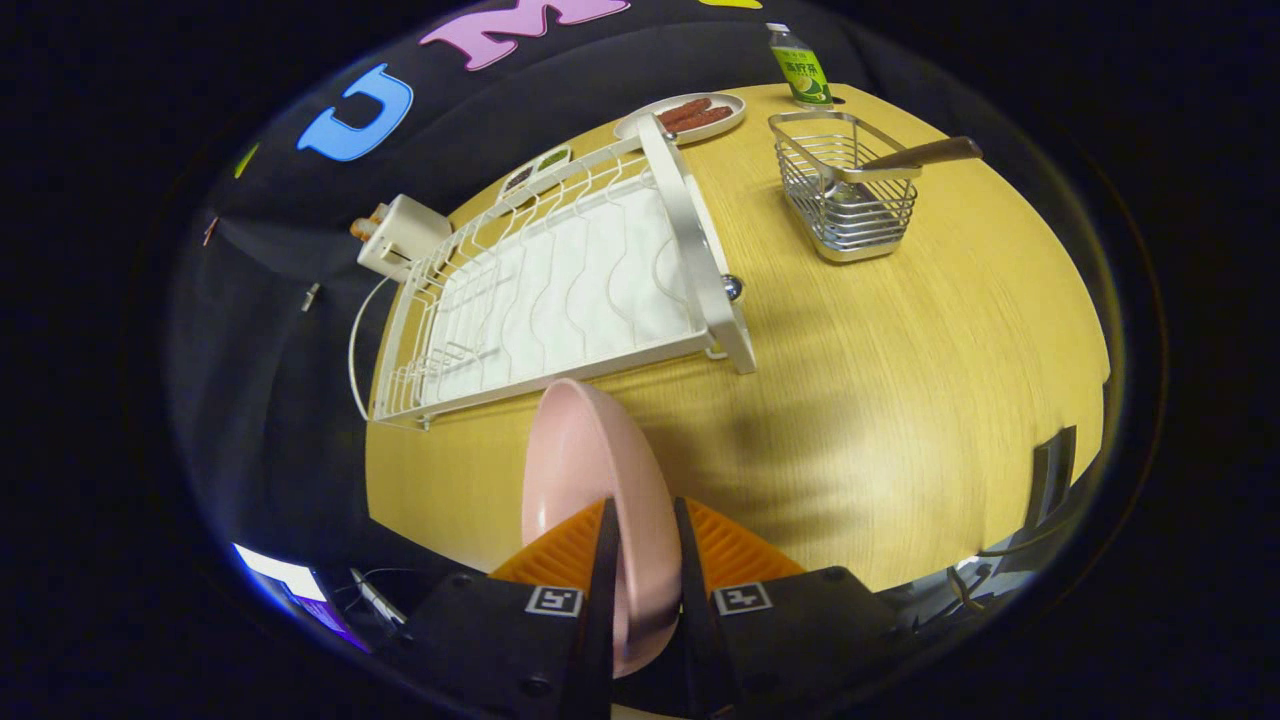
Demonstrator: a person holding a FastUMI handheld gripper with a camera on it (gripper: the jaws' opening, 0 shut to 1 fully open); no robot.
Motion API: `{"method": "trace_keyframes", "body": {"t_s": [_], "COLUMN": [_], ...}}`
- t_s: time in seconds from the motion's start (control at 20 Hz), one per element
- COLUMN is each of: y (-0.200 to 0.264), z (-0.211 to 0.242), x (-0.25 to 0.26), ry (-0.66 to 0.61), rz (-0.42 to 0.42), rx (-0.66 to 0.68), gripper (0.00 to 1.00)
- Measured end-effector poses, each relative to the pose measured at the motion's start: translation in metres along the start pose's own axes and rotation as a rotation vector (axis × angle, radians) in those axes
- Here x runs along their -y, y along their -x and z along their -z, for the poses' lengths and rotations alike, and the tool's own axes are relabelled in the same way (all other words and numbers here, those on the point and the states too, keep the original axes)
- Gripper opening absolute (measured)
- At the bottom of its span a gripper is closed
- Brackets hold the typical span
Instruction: Take the plate from the dish rack, then take the spoon from the basket and place it into the plate.
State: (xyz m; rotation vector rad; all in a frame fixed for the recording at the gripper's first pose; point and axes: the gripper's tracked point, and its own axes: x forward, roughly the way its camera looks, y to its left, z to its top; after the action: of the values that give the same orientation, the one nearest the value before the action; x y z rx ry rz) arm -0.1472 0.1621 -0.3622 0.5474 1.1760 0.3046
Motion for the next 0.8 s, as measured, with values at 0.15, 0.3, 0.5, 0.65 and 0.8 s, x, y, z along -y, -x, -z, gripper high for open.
{"method": "trace_keyframes", "body": {"t_s": [0.15, 0.3, 0.5, 0.65, 0.8], "y": [-0.003, -0.002, 0.014, 0.043, 0.087], "z": [-0.003, -0.011, -0.02, -0.036, -0.08], "x": [0.01, 0.029, 0.021, 0.014, 0.022], "ry": [0.045, 0.134, 0.129, 0.2, 0.27], "rz": [0.053, 0.139, 0.098, 0.049, 0.058], "rx": [0.034, 0.072, 0.108, 0.185, 0.355], "gripper": [0.47, 0.47, 0.47, 0.47, 0.47]}}
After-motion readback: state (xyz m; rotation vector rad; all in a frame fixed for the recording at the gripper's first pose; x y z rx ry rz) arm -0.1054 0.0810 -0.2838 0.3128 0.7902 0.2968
